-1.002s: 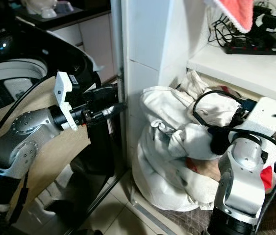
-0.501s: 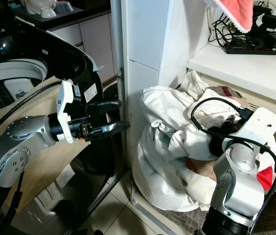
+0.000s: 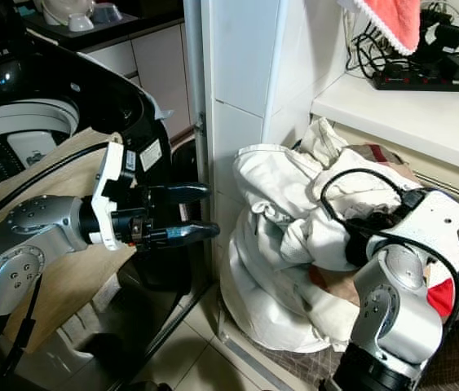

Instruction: Clothes washing

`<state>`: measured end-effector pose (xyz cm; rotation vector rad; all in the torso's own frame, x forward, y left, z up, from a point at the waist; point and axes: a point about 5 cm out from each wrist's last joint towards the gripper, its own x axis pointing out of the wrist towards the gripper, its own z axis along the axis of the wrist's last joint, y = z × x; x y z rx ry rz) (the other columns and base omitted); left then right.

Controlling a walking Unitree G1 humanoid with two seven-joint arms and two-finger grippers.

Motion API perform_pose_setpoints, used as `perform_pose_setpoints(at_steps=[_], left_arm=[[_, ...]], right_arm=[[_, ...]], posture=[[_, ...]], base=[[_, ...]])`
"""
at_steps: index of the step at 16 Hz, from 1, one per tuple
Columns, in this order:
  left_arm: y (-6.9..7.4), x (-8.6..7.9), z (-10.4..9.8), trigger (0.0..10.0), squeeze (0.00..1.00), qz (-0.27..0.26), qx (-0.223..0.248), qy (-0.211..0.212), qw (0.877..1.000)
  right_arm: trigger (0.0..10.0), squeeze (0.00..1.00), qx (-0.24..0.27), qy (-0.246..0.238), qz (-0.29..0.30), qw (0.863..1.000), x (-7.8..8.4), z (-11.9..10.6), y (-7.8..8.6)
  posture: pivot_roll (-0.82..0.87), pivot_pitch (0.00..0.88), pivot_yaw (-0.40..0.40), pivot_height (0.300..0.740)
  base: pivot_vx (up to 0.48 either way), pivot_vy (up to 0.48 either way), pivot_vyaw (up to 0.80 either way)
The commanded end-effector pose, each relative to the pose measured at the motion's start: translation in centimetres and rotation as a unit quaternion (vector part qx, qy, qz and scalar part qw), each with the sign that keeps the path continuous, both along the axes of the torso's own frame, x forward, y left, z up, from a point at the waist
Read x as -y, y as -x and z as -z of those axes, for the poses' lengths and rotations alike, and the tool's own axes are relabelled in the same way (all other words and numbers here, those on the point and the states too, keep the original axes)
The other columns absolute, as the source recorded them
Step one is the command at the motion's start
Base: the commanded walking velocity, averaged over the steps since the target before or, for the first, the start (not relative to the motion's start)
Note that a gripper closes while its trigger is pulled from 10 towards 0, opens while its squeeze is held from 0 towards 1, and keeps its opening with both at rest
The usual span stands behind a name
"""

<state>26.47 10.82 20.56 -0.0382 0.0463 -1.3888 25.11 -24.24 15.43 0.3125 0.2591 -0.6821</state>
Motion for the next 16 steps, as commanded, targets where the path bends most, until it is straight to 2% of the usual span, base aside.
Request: perform_pose_setpoints(at_steps=[1,16], left_arm=[[0.2,0.0,-0.29,10.0,0.0,0.005,0.004,-0.004,1.0],[0.27,0.09,-0.23,10.0,0.0,0.015,-0.002,-0.01,1.0]], right_arm=[[0.0,0.0,-0.01,-0.014,0.005,1.0,0.03,0.41,0.07],[0.0,0.0,0.004,-0.02,0.01,1.0,-0.02,0.07,-0.17]], posture=[[-0.09,0.0,0.029,0.74],[-0.09,0.0,0.029,0.74]], base=[[0.0,0.0,0.0],[0.0,0.0,0.0]])
